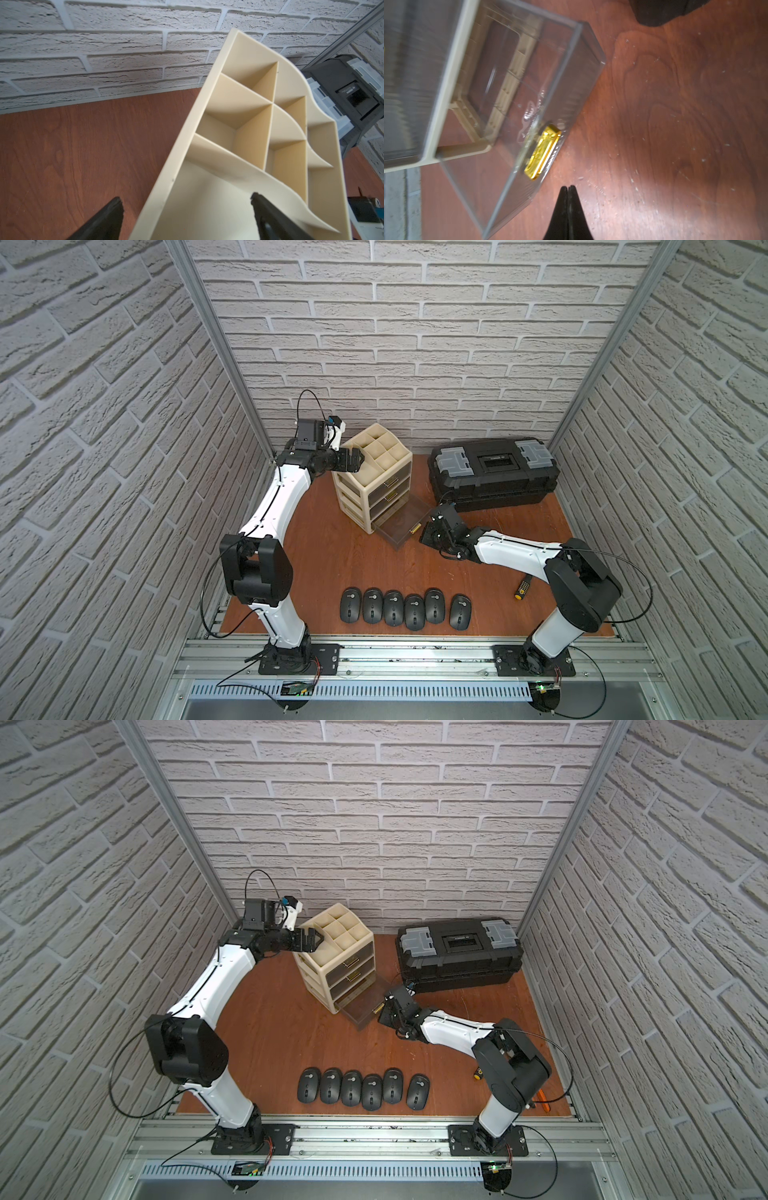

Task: Take the mice out of the drawer
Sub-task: Close the drawer in the storage box.

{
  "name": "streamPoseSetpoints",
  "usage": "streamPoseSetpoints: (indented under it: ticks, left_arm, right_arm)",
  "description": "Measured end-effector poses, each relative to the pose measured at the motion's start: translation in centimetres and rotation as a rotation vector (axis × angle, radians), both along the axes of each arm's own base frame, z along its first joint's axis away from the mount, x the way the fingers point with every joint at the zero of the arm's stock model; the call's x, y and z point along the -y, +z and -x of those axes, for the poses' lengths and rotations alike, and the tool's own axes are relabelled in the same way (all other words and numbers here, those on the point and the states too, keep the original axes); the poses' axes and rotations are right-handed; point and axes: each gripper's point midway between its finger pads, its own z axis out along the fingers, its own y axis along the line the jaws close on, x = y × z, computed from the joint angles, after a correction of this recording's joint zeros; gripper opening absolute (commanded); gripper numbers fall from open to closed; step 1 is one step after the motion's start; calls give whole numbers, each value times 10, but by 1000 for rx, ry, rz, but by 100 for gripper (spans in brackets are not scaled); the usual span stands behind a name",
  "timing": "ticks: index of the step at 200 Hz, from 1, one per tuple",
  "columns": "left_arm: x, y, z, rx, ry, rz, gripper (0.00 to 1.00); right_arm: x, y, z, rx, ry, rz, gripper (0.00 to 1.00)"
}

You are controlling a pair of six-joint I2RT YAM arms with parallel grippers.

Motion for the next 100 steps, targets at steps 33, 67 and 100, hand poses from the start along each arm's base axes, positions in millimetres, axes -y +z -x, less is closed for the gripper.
streamPoseSetpoints:
  ticks: [33, 67, 100]
  left_arm:
    - [-1, -2, 2, -6, 2, -1, 98]
    - [-1, -3, 2, -8, 3, -2, 98]
    - [-1, -3, 2, -9, 3, -3, 98]
  right_arm:
    - [-5, -15, -7, -17, 12, 24, 3]
    - [-17, -8, -23, 14, 26, 16, 3]
    - [-29, -5, -38, 35, 37, 1, 3]
